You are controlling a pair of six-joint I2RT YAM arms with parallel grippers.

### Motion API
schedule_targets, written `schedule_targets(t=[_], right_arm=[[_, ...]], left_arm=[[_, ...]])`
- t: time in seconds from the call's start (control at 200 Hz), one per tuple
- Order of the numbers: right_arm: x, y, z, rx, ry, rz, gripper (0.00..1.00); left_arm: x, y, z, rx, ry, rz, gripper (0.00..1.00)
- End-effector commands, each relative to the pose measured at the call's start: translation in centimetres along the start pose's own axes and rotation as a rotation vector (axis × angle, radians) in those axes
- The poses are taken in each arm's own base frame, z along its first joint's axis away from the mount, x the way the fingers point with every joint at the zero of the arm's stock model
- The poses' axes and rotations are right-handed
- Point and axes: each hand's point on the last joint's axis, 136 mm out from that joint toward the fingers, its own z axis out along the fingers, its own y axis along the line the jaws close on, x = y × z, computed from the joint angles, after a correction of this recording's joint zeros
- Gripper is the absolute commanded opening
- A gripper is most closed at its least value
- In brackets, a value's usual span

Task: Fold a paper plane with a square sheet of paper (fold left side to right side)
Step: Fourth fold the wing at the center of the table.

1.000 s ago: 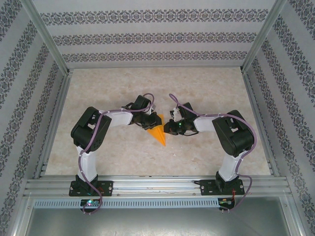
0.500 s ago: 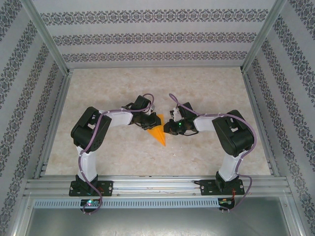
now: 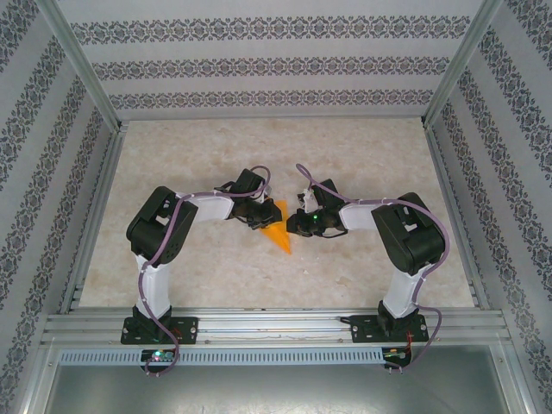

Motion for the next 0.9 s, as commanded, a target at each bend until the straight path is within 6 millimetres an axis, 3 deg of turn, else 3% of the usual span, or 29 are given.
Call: schedule_targets(t=[0.0, 0.29, 0.465, 0.55, 0.7, 0.894], right_arm=[[2.4, -3.2, 0.8, 0.109, 0.058, 0.065, 0.17], [-1.0, 0.9, -3.1, 0.001, -0.056, 0.036, 0.30], [-0.6, 1.7, -5.0, -0.024, -0.069, 0.032, 0.33], [0.4, 2.4, -5.3, -0.066, -0.049, 0.039, 0.26], [2.8, 3.7, -4.8, -0.144, 0.021, 0.053, 0.05], [4.8, 4.8, -3.2, -0.174, 0.090, 0.045, 0.03]], left_arm=[[1.3, 2.5, 0.8, -0.069, 0.025, -0.005, 0.16], [1.6, 3.0, 0.9, -0.078, 0.030, -0.009, 0.16], [1.7, 3.1, 1.0, -0.080, 0.033, -0.010, 0.16], [1.7, 3.1, 0.9, -0.080, 0.033, -0.011, 0.16], [1.7, 3.1, 0.9, -0.080, 0.031, -0.011, 0.16], [1.7, 3.1, 0.9, -0.081, 0.028, -0.010, 0.16]])
